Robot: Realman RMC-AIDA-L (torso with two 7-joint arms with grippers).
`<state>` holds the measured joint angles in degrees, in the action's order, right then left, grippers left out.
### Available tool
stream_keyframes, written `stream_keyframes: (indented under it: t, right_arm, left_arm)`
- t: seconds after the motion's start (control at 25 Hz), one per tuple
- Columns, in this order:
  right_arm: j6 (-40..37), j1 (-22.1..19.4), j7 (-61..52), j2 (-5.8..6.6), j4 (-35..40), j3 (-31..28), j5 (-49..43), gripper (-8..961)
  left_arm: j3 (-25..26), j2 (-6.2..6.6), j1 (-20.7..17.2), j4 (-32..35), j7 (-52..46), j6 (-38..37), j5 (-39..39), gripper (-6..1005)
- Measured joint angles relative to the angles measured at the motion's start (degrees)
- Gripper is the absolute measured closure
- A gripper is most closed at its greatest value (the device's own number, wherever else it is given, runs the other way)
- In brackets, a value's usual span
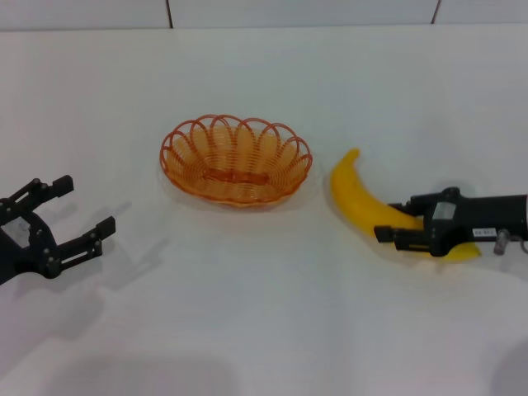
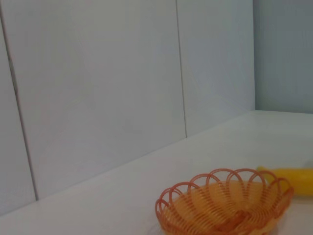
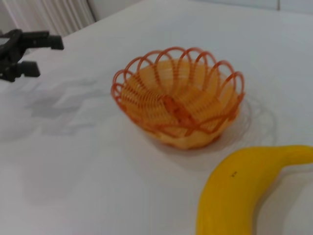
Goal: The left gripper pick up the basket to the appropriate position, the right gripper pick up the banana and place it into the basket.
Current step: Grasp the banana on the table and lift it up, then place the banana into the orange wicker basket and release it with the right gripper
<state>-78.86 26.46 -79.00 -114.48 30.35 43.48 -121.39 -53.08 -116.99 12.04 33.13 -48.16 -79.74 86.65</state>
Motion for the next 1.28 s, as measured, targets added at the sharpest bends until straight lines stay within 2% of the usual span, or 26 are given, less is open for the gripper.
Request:
stream_keyframes:
  t: [0.08,0.28,0.44,0.56,0.72,0.84,1.0,1.28]
  right_arm:
    - [0.01,-0.25,-0.39,-0.34,1.28,-0.26,0.82,464]
    - [0.05,-0.51,1.1,-0.65,3.19,-0.32,10.94,472]
    - [-1.53,-0.32,8.52,-1.08,2.92,0.26,22.2,472]
    - [-3.79,0.75,16.05,-1.9,2.37,2.43,26.18,472]
    - [-3.46,4.22,23.87,-2.23,-0.11,11.99,29.48,471]
    - [0.1,7.65,25.6,-2.56,-1.57,20.3,29.83,470]
    - [7.0,12.08,24.76,-3.09,-3.39,27.39,32.02,469]
    - [18.11,13.66,22.21,-3.02,-2.86,40.0,41.11,468]
  left_arm:
    - [0.0,0.01,0.0,-0.02,0.0,0.0,0.0,110]
    - [0.0,0.05,-0.07,-0.09,0.17,-0.04,-0.03,110]
    - [0.0,-0.03,0.27,-0.52,0.9,-0.11,-0.08,110]
    - [-0.03,-0.14,0.57,-0.93,0.73,-0.33,-0.26,110]
    - [-0.18,-0.06,1.55,-2.99,0.57,-2.08,-0.95,110]
    - [-0.17,0.03,2.25,-3.59,0.78,-2.83,-1.3,110]
    - [-0.55,0.02,3.91,-4.94,0.76,-2.86,-1.3,110]
    - [-0.8,0.31,6.3,-7.11,-0.8,-4.65,0.47,110]
